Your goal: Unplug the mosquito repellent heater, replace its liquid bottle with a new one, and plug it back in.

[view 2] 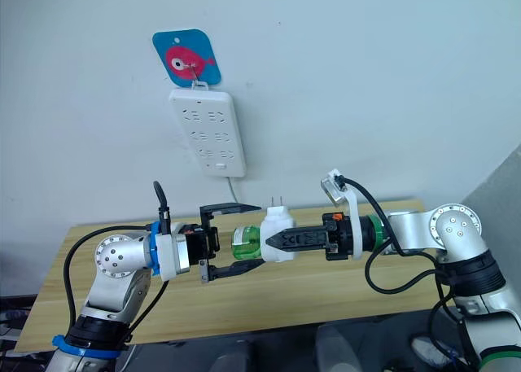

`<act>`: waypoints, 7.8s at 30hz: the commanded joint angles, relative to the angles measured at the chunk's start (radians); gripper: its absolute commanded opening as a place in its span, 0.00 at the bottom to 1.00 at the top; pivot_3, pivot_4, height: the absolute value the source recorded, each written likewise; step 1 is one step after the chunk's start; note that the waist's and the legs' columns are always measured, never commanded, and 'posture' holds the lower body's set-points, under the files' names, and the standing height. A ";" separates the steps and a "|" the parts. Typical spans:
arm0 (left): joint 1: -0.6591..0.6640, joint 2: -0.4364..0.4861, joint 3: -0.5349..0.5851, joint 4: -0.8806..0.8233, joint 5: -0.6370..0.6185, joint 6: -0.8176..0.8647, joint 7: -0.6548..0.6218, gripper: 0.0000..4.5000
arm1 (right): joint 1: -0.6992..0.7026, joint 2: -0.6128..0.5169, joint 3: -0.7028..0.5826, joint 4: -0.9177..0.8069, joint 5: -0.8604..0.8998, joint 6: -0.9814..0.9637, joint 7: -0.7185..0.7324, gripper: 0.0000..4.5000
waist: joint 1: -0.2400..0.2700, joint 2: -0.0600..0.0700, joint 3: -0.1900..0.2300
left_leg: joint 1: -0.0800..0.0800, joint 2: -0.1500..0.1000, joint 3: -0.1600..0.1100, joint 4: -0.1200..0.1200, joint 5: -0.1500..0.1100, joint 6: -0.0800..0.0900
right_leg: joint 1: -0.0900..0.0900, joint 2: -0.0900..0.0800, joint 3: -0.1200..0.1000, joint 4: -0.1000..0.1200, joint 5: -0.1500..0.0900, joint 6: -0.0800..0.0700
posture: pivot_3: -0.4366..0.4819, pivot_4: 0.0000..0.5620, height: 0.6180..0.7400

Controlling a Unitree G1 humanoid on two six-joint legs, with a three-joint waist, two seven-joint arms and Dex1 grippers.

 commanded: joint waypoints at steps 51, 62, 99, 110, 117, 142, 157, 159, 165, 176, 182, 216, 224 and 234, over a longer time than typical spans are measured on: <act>-0.137 0.357 -0.020 -0.238 -0.596 1.208 0.021 0.50 | -0.082 -0.064 -0.075 -0.104 -0.166 0.022 0.177 0.67 | -0.028 0.000 0.000 | -0.003 0.000 -0.001 0.000 0.000 0.000 | -0.004 0.001 -0.001 0.002 0.000 0.000 | 0.34 0.21 0.90; -0.033 0.270 0.038 -0.218 -0.304 0.772 -0.056 1.00 | -0.081 -0.072 -0.089 -0.051 -0.141 0.033 0.156 0.67 | -0.024 0.000 0.000 | -0.004 0.000 0.000 0.000 0.000 0.000 | -0.005 0.000 0.000 0.001 0.000 -0.001 | 0.34 0.21 0.90; -0.087 0.046 -0.040 0.030 0.039 -0.013 0.033 0.50 | -0.023 0.004 -0.085 -0.023 -0.054 -0.027 -0.024 0.67 | -0.028 0.000 -0.001 | -0.005 0.000 0.000 0.002 0.000 0.000 | -0.005 -0.001 0.000 0.002 0.003 0.000 | 0.33 0.21 0.90; -0.181 0.329 -0.067 -0.189 -0.457 1.202 0.099 0.50 | -0.141 0.004 -0.080 -0.175 -0.316 0.006 0.194 0.67 | -0.032 0.000 -0.001 | -0.007 0.000 -0.003 0.003 0.000 0.000 | -0.007 0.000 -0.003 0.005 0.002 0.001 | 0.34 0.22 0.90; -0.321 0.323 -0.033 -0.088 -0.634 1.589 0.125 0.50 | -0.147 -0.007 -0.083 -0.219 -0.416 0.031 0.337 0.67 | -0.030 0.000 -0.001 | -0.009 0.000 -0.003 0.002 0.000 0.000 | -0.010 0.001 -0.004 0.005 0.002 0.001 | 0.34 0.22 0.90; 0.063 0.088 0.128 -0.110 -0.057 0.175 -0.056 1.00 | -0.088 0.007 -0.166 -0.064 -0.339 0.082 0.269 0.67 | -0.024 0.000 -0.002 | -0.011 -0.001 0.001 0.004 0.001 -0.001 | -0.014 -0.002 0.000 0.010 0.003 -0.001 | 0.34 0.21 0.90; -0.042 -0.010 0.015 0.096 0.120 -0.279 0.089 1.00 | -0.105 0.028 -0.159 -0.039 -0.271 0.080 0.190 0.67 | -0.025 0.000 -0.002 | -0.014 -0.002 0.001 0.019 0.001 0.001 | -0.013 -0.001 0.001 0.017 0.005 0.002 | 0.35 0.20 0.90; -0.053 -0.009 -0.003 0.115 0.132 -0.302 0.102 1.00 | -0.106 0.030 -0.159 -0.039 -0.271 0.079 0.188 0.67 | -0.025 0.000 -0.002 | -0.014 -0.001 0.001 0.019 0.001 0.001 | -0.013 -0.001 0.001 0.017 0.005 0.002 | 0.34 0.21 0.90; -0.085 -0.006 -0.031 0.142 0.157 -0.319 0.163 1.00 | -0.105 0.034 -0.160 -0.044 -0.265 0.078 0.179 0.67 | -0.026 0.000 -0.002 | -0.014 -0.001 0.000 0.018 0.001 0.001 | -0.013 -0.001 0.000 0.017 0.005 0.002 | 0.34 0.20 0.90; -0.093 0.047 -0.057 0.095 0.159 -0.300 0.222 0.48 | -0.102 0.037 -0.160 -0.046 -0.275 0.079 0.177 0.67 | -0.027 0.000 -0.002 | -0.014 -0.001 0.000 0.018 0.001 0.001 | -0.013 -0.001 0.000 0.018 0.005 0.002 | 0.34 0.21 0.90; -0.083 0.085 -0.060 0.060 0.131 -0.264 0.229 0.48 | -0.102 0.042 -0.161 -0.044 -0.282 0.078 0.177 0.67 | -0.027 0.000 -0.002 | -0.014 -0.001 0.000 0.018 0.001 0.001 | -0.013 -0.001 0.000 0.017 0.005 0.002 | 0.35 0.21 0.90; -0.001 0.260 -0.120 -0.127 -0.145 0.187 0.141 0.49 | -0.106 0.031 -0.165 -0.068 -0.333 0.076 0.217 0.67 | -0.030 0.000 -0.002 | -0.014 -0.001 0.000 0.018 0.001 0.001 | -0.014 0.000 0.000 0.018 0.005 0.002 | 0.35 0.21 0.90; -0.244 0.501 -0.084 -0.152 -0.808 1.364 0.234 0.49 | -0.125 -0.008 -0.149 -0.170 -0.454 0.075 0.386 0.67 | -0.025 -0.001 -0.002 | -0.014 -0.001 -0.002 0.018 0.001 0.001 | -0.014 0.001 -0.002 0.018 0.002 0.006 | 0.36 0.22 0.90; -0.464 0.399 -0.045 0.046 -0.952 1.775 0.244 0.49 | -0.129 -0.020 -0.134 -0.229 -0.527 0.050 0.530 0.67 | -0.030 -0.001 -0.002 | -0.014 0.000 -0.002 0.017 0.001 0.001 | -0.015 0.002 -0.002 0.017 0.003 0.004 | 0.35 0.21 0.90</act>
